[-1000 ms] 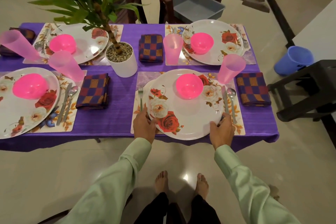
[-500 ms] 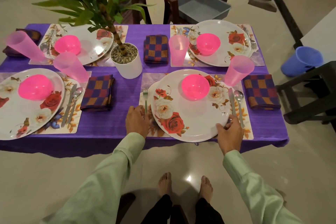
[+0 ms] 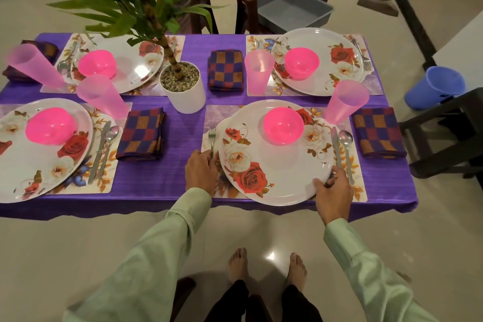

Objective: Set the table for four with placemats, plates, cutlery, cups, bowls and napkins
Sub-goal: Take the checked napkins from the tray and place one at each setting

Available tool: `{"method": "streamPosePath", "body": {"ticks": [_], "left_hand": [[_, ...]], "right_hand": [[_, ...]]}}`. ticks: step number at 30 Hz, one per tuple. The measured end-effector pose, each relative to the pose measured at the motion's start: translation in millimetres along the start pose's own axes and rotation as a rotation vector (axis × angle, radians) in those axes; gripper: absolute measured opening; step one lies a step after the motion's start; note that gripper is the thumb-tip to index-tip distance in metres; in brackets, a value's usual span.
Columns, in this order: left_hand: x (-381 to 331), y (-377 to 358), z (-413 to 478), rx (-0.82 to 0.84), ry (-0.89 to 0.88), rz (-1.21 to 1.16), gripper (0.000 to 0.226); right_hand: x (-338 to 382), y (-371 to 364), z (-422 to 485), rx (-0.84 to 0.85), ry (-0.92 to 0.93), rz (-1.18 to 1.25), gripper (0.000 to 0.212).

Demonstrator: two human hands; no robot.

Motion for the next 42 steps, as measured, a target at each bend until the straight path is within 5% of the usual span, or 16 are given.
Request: {"method": "streamPosePath", "body": {"ticks": [9,19,32,37,42], "left_hand": [[-4.4,13.8,-12.3,-0.064,0.029,-0.092,0.029],[-1.9,-6.3,-31.8,0.085,0.191,-0.210,0.031],[-49.1,2.6,-23.6,-0.011,0.126,-0.261,0.040],[-92.0,-71.1,-19.7,0.219,0.260,-0.448,0.075],[-121.1,-93.9,-5.4,0.217,0.304,-0.520,0.050]], "right_hand": [[-2.4,-3.0,-3.4,0.009,-0.038,0.062,0.047],[-4.6,-3.6,-4.9,0.043,-0.045,0.072,0.046],[-5.5,1.9,4.5,0.040,0.010,0.032,0.036],[-3.0,2.4,11.3,0.022,0.033,0.023,0.031],[-3.3,0.7,16.7,0.030,0.043,0.028,0.028]]}}
Point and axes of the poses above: each hand's wrist, its own z-axis towards the middle knuckle, its own y-axis out of the back of the hand, x = y × z, the point moved 9 cm from there along z, towards the middle knuckle, and after that the axes turned 14 degrees about -x, right-handed, at the moved point
